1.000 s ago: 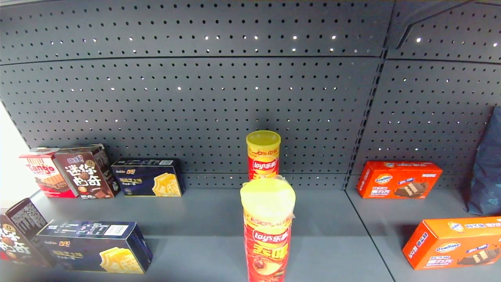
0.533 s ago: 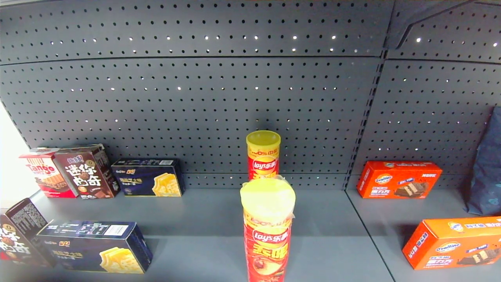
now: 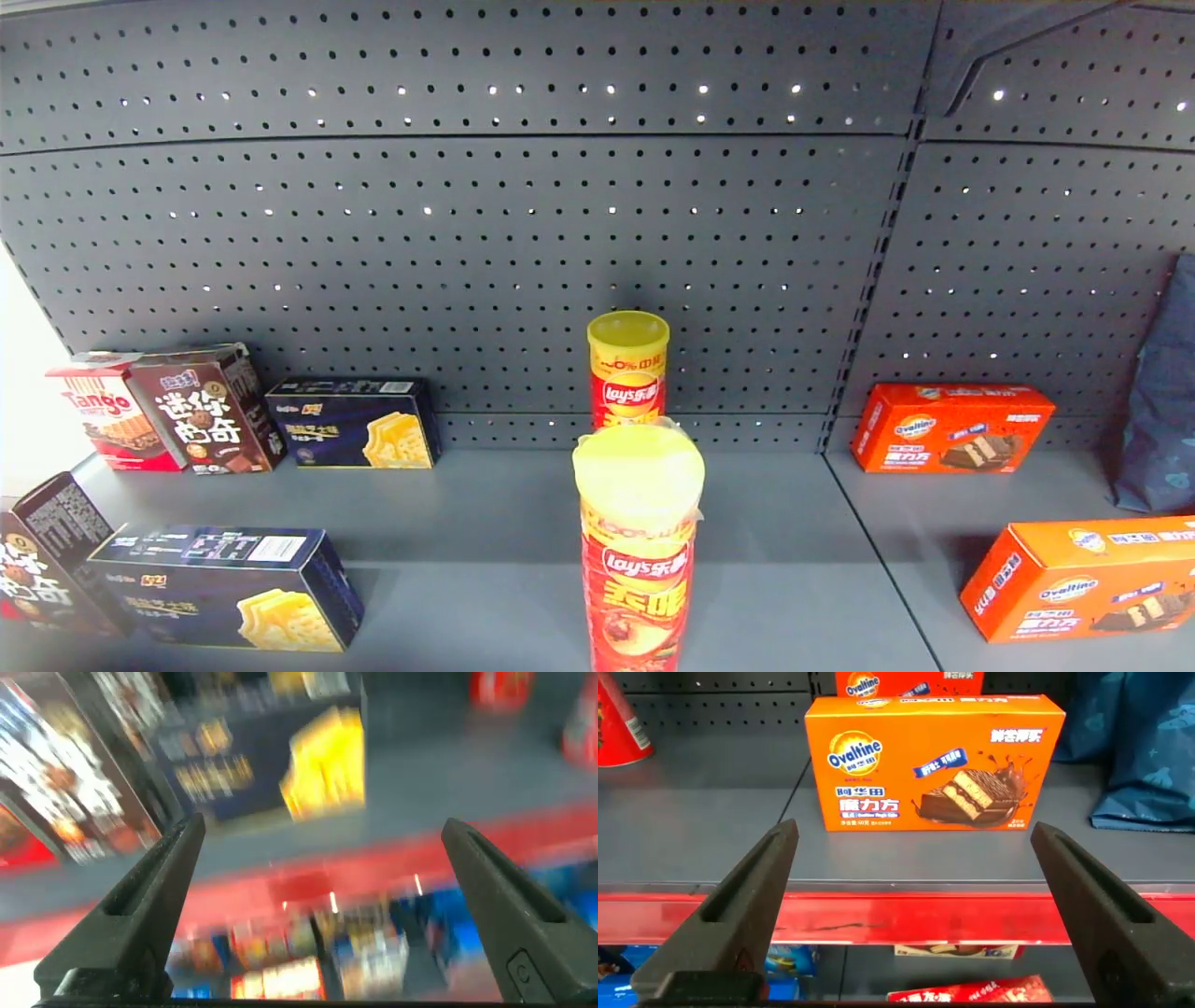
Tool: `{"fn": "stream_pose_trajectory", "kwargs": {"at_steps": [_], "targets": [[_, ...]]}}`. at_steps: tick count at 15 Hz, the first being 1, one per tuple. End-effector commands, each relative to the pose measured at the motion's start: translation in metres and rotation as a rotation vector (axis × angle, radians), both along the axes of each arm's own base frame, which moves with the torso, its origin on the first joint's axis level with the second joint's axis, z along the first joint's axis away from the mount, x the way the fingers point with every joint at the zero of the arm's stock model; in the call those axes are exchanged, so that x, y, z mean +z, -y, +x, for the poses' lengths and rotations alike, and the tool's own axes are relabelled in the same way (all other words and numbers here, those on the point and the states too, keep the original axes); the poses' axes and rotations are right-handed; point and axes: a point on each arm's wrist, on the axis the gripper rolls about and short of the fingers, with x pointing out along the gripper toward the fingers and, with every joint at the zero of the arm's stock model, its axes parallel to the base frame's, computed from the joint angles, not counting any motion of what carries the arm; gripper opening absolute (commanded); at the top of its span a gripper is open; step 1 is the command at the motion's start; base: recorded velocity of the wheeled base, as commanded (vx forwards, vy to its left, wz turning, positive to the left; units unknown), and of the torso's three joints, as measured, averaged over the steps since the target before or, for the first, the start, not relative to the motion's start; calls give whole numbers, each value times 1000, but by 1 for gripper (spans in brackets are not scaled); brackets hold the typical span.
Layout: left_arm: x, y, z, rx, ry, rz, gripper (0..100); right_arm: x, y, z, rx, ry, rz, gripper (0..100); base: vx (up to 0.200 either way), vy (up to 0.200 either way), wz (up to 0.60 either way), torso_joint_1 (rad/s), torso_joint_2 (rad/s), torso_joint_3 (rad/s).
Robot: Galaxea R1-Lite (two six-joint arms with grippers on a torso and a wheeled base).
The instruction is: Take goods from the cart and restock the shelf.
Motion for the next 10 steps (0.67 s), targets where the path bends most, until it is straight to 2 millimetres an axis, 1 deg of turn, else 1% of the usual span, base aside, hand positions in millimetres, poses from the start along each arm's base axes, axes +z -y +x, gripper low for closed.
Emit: {"fn": "stream_pose_trajectory", "kwargs": {"at_steps": [1,2,4,7,10], "targets": [[-17,-2,11,95,20,-42,100,0,0,0,0,-2,0,100,0,0,0,0,0,0],[-20,-3,11,154,70,-44,100,0,0,0,0,-2,0,100,0,0,0,0,0,0],[-21,-4,11,185,59,-55,100,0,0,0,0,-2,0,100,0,0,0,0,0,0],[-21,-4,11,184,56,-107,100,0,0,0,0,-2,0,100,0,0,0,0,0,0],[-21,-4,11,184,56,-110,100,0,0,0,0,-2,0,100,0,0,0,0,0,0]]}}
